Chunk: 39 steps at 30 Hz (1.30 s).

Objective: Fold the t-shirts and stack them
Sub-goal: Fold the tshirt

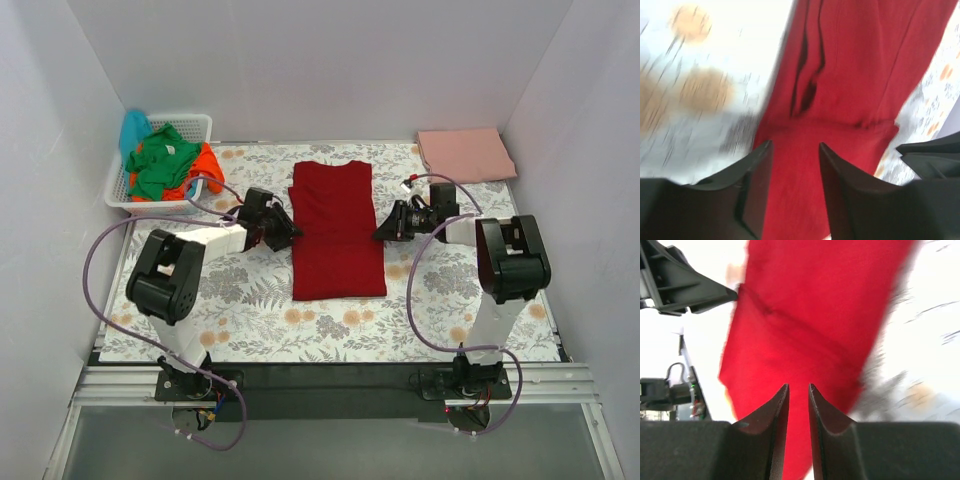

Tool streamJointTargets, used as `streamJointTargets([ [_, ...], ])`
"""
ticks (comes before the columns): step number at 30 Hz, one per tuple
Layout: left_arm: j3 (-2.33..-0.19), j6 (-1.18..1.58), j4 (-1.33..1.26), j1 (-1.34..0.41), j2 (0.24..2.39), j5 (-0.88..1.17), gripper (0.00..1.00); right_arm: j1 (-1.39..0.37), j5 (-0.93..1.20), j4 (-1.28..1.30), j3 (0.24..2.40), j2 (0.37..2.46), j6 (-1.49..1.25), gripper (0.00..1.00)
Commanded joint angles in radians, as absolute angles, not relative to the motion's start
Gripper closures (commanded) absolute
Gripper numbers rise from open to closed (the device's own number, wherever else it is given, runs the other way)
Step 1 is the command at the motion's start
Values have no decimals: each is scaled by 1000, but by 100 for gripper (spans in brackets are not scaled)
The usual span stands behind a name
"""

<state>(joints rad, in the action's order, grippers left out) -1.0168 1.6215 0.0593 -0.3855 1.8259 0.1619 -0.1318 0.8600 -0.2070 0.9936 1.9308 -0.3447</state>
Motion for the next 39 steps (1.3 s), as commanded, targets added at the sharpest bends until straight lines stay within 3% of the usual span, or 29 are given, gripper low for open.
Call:
streamJointTargets([
  [1,-970,1583,156,-391,1632,175,58,-190,888,-233,918,1751,-408,71],
  [6,-890,1549,247,-463,1499,208,58,-311,873,-236,745,1573,-437,71],
  [9,-781,1584,250,-514,1462,276,64,-347,847,-248,631,1526,-427,71],
  [14,-634,1631,262,-525,1465,266,75,-310,862,-376,476,1603,-411,72],
  [19,-592,1663,320,-520,1466,192,79,-210,917,-483,394,1725,-397,73],
  [23,-581,1671,360,-515,1434,158,79,-198,942,-476,380,1668,-409,73],
  [27,-600,1658,403,-515,1368,149,74,-235,953,-466,406,1528,-494,72],
  [31,-638,1651,445,-515,1280,118,56,-374,884,-469,497,1454,-607,72],
  [34,-667,1649,494,-515,1244,59,46,-500,807,-482,590,1501,-637,72],
  [39,-683,1651,551,-517,1201,12,45,-620,784,-630,672,1678,-742,72],
])
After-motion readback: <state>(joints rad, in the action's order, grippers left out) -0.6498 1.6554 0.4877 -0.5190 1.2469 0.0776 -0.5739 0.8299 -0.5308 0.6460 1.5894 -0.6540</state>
